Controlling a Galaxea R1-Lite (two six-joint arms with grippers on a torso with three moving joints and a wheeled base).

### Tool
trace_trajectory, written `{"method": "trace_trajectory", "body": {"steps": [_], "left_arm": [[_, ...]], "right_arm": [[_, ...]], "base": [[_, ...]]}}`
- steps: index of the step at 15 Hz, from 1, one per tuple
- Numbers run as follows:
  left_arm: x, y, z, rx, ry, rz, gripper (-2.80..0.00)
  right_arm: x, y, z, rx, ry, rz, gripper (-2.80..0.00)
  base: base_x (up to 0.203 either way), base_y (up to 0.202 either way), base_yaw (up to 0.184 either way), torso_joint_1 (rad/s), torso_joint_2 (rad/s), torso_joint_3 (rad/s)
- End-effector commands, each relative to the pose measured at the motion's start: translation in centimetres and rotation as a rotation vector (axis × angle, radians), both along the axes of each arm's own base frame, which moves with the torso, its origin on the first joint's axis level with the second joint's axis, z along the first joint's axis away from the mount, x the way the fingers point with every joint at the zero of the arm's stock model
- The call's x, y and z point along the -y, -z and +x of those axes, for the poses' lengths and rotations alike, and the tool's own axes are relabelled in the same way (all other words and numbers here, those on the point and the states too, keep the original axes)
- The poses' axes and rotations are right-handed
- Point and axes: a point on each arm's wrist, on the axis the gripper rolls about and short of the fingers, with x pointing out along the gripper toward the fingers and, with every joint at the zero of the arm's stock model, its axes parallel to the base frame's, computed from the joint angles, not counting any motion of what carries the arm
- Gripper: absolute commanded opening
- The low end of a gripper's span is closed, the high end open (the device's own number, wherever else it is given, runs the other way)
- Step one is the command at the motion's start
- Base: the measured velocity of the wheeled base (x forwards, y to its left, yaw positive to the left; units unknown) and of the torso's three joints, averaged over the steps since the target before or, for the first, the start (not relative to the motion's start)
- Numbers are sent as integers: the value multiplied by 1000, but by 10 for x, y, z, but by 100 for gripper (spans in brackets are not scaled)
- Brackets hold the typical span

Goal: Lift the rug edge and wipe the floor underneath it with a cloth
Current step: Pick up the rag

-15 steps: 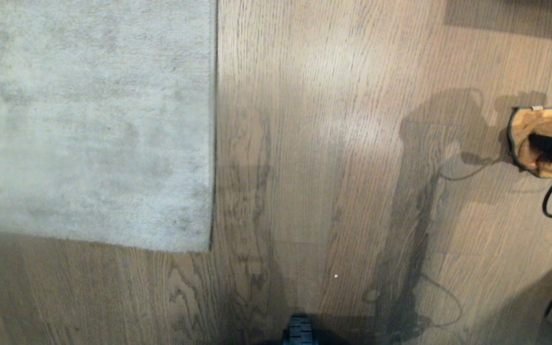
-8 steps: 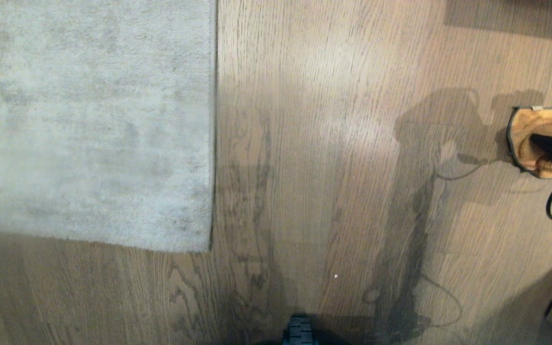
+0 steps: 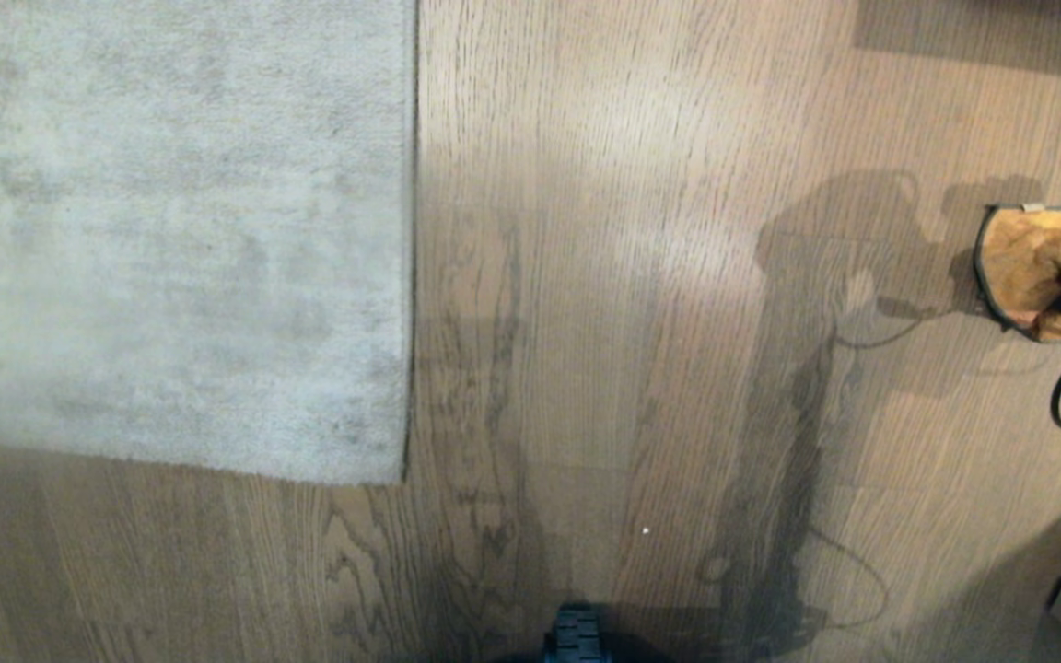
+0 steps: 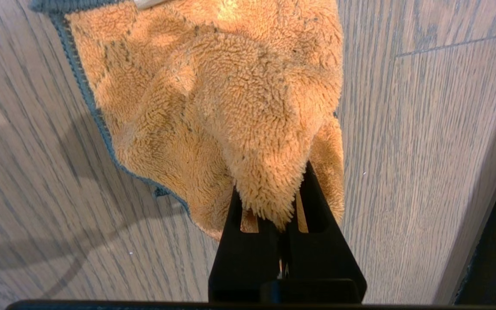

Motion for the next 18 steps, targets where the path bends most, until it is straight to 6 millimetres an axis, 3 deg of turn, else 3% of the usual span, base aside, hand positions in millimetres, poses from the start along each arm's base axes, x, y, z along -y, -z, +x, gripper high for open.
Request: {"method": "trace_trajectory", "body": {"steps": [1, 9, 14, 18], "left_arm": [[0, 0, 0, 1, 0, 0, -280], [0, 0, 0, 1, 0, 0, -280], [0, 0, 0, 0, 0, 0, -280], [0, 0, 0, 0, 0, 0, -280]], "right_arm": [[-1, 0, -2, 3, -1, 1, -280], [-21, -5, -40, 6, -30, 3, -280], [-41, -7, -80, 33, -39, -9, -280], [-64, -21, -95, 110, -140, -45, -280]], "base": [[0, 0, 0, 0, 0, 0], [0, 0, 0, 0, 0, 0], [0, 0, 0, 0, 0, 0], [0, 0, 0, 0, 0, 0]]}}
